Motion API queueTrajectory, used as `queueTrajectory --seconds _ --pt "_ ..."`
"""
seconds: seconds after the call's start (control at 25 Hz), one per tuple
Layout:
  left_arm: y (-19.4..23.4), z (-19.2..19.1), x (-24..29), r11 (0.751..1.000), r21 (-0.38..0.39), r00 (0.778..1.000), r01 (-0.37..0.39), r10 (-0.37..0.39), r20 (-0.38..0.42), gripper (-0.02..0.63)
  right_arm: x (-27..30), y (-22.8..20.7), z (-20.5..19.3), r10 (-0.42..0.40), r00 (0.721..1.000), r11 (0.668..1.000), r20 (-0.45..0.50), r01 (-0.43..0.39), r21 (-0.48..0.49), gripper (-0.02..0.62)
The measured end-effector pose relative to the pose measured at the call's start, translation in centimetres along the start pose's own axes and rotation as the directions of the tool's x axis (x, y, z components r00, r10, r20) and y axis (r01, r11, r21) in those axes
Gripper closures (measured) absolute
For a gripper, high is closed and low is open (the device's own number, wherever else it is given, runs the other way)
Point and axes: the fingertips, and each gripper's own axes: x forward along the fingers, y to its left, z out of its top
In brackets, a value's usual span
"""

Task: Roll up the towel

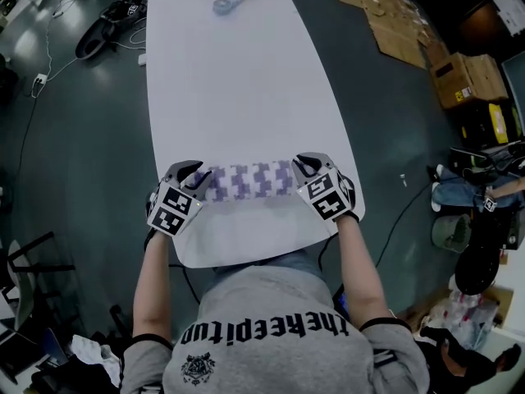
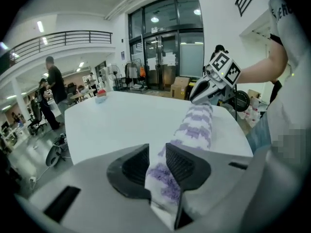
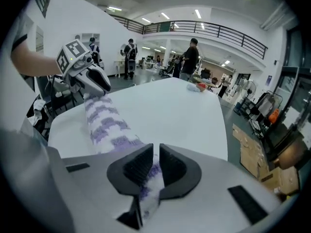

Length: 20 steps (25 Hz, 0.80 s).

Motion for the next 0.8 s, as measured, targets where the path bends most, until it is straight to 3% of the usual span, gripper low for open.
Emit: queueTrajectory --seconds 0.12,0.24,0.56,0.8 --pt "0.4 1.9 -1.7 0.995 -0.058 0.991 -0.075 0.081 0.106 0.571 -1.1 0.8 1.6 -0.020 0.997 1.000 0.071 0.018 0.025 0.580" --pt "0.6 3.8 -3.7 0.985 -0.095 0.967 -0.143 0.159 0.198 0.598 -2.7 1.4 3.3 -0.035 0.988 0.998 0.148 0.027 0.058 0.592" --pt "0.3 8.1 -10.2 0.958 -0.145 0.873 -0.247 0.285 0.396 0.601 -7.4 2.4 8.0 -0.113 0.934 0.984 0.340 0.059 0.166 0.594" --pt "-1.0 11.3 -14.2 0.951 -0.155 0.812 -0.267 0.308 0.495 0.601 -11.3 3.1 10.1 -0.169 0.881 0.976 0.442 0.087 0.201 0.592"
